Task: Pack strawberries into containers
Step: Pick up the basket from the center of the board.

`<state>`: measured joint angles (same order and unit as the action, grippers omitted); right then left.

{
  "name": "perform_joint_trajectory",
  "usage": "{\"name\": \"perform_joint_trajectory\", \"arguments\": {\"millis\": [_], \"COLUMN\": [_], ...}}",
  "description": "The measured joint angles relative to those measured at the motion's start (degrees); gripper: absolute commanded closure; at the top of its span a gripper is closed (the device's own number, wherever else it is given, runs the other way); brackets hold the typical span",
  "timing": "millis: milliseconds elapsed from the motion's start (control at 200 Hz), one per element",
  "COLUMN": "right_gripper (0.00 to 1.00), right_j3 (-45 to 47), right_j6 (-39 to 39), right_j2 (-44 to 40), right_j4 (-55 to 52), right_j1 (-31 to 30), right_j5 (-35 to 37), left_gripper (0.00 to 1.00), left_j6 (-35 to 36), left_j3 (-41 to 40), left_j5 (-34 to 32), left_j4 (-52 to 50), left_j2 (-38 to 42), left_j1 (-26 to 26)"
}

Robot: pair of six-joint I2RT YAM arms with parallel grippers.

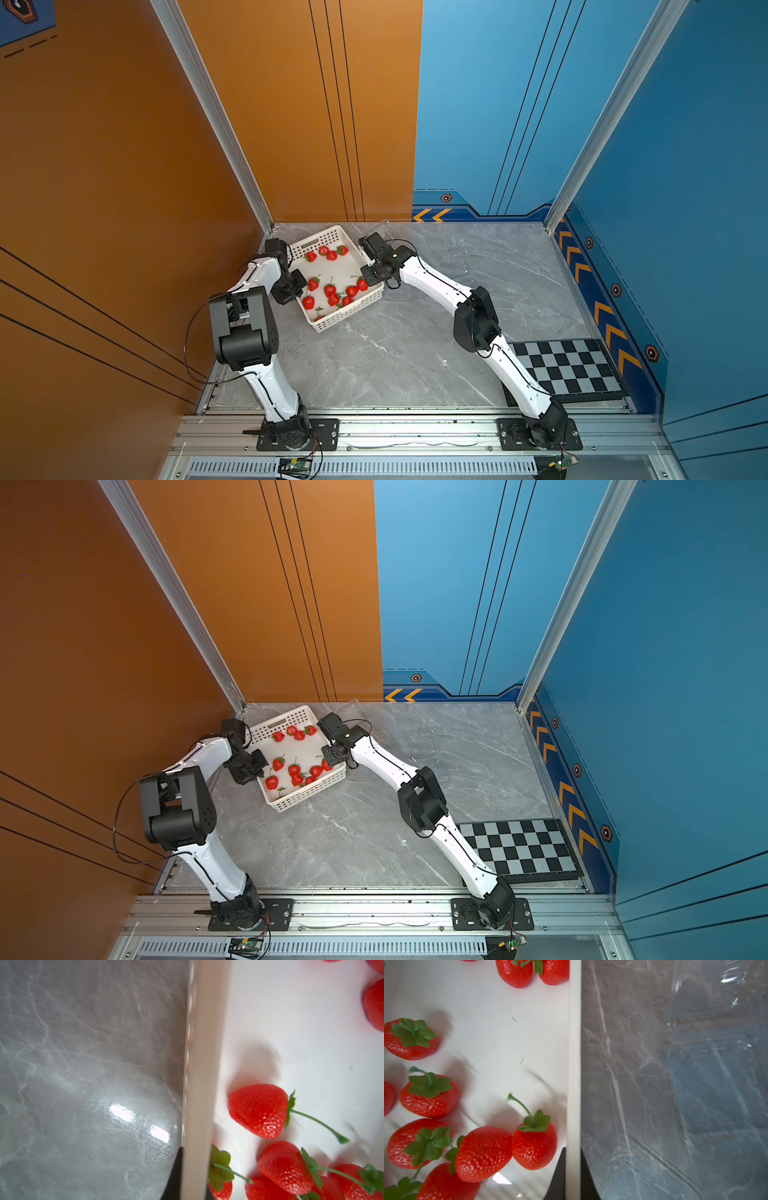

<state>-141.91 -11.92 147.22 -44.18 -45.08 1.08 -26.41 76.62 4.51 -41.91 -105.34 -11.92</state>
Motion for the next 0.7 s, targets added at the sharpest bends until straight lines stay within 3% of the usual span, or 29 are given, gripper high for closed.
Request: {"name": "perform_joint_trajectory", "arguments": {"millis": [330,701], "right_gripper": [1.00,1.00], "right_j3": [9.81,29.53], "right_j6": [-1.90,-3.19], "right_j2": [-12.52,-30.67], "right_j4": [-0.85,-1.27], "right_j1": [2.99,10.21], "right_j5": [-2.49,-4.57], "left_gripper": [0.97,0.97], "left_j6": [-2.60,-8.70], "left_j3": [4.48,16.13], "left_j5": [-0.87,-3.56], "left_j4": [-6.78,-15.34], "left_j2": [7.32,4.87], "left_j1": [6.29,20.94]}}
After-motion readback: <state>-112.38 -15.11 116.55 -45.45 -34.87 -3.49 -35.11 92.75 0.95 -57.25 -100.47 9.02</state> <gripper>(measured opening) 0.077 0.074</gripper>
